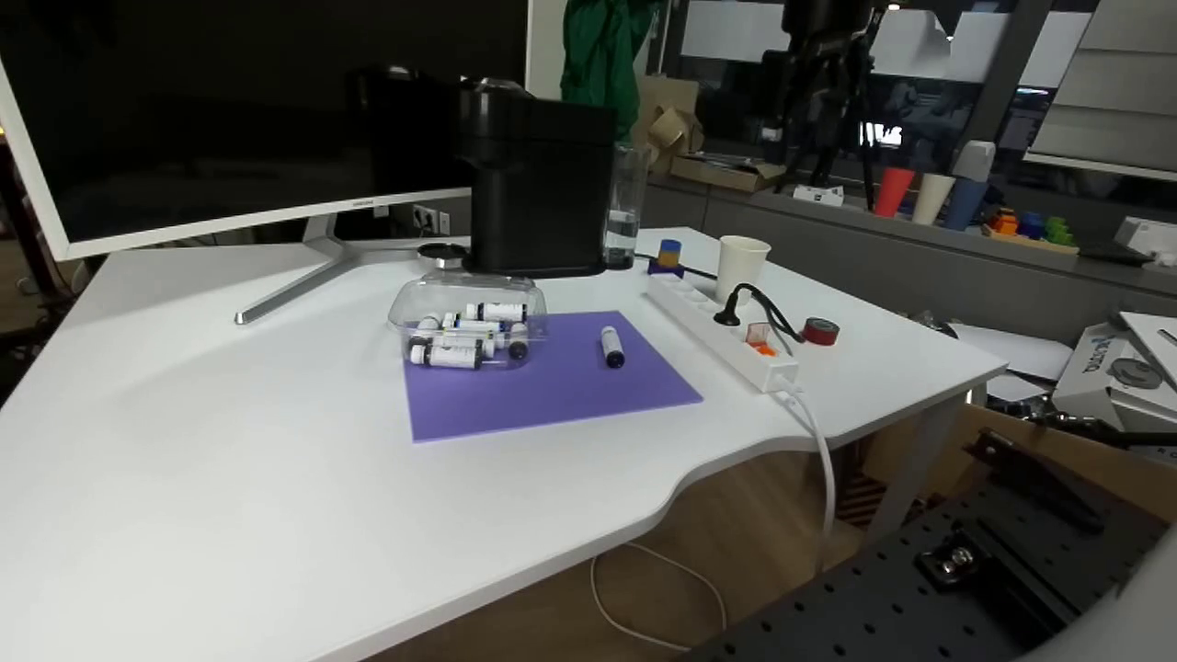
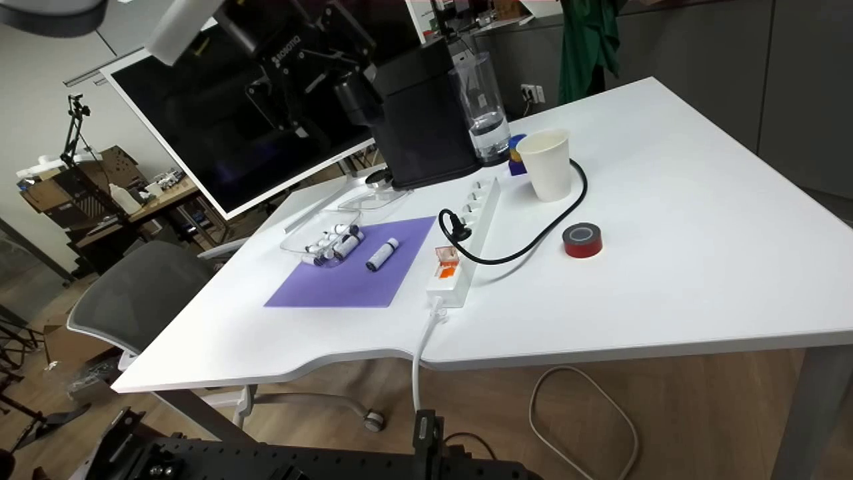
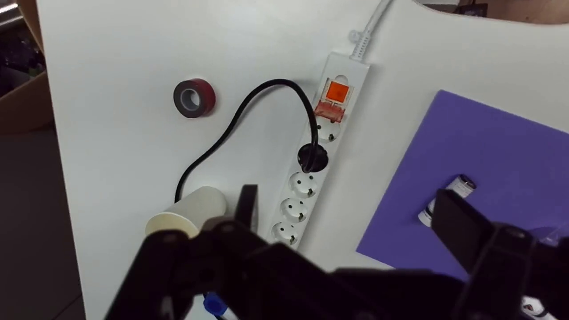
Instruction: Pick up the vial and put it in the transparent bowl
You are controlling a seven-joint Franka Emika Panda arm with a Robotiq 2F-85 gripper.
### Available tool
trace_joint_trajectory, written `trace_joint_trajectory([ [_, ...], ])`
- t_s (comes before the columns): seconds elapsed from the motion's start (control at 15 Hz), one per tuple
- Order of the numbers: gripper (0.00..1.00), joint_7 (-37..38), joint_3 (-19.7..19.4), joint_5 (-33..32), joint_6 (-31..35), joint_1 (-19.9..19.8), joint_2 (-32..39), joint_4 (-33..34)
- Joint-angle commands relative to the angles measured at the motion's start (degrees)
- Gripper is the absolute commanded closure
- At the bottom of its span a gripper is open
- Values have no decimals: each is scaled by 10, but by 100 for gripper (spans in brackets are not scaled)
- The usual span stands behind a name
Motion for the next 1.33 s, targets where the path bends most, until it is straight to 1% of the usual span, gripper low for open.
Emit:
trace_joint_trajectory([
  [0.0, 0, 110, 25, 15, 38, 2, 108, 54],
  [0.13, 0, 154, 33, 31, 51, 9, 167, 84],
  [0.27, 0, 177, 35, 60, 63, 18, 225, 114],
  [0.47, 0, 169, 42, 132, 83, 26, 296, 151],
  [0.6, 0, 156, 52, 176, 94, 27, 330, 168],
  [0.73, 0, 143, 66, 212, 103, 25, 358, 180],
  [0.93, 0, 132, 86, 244, 107, 25, 385, 191],
  [1.27, 0, 126, 102, 264, 107, 26, 406, 194],
])
